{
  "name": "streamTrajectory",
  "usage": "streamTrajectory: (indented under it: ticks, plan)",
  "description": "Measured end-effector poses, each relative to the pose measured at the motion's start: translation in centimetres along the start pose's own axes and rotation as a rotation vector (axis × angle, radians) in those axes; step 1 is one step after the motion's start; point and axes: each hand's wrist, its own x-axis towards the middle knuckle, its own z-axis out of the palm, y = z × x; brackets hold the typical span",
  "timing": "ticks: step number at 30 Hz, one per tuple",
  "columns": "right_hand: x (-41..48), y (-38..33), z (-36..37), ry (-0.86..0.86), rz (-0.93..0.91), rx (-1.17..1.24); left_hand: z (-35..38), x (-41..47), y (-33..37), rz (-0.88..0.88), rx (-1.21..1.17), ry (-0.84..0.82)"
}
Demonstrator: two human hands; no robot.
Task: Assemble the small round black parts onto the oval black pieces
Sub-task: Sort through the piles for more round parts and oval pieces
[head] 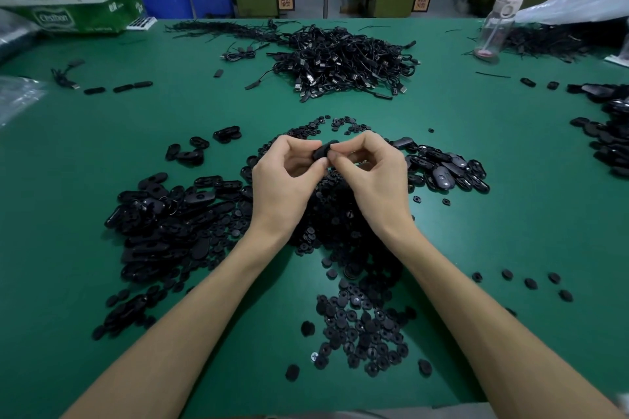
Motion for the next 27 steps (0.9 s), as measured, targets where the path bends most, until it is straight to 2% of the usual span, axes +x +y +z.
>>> streamTrajectory:
  ticks: [7,21,27]
  plan:
    - [-0.03,0.1,0.1,0.012,-0.055,-0.089,0.28,-0.18,0.01,0.026,-0.02,-0.004]
    - [-0.14,0.58,0.48,0.02,-0.154,-0.23,0.42,-0.27,0.0,0.134,0.124,0.023]
    - [-0.2,0.23,0.36,0.044,-0.122,-0.18,0.44,-0.34,0.01,0.142,0.13,0.028]
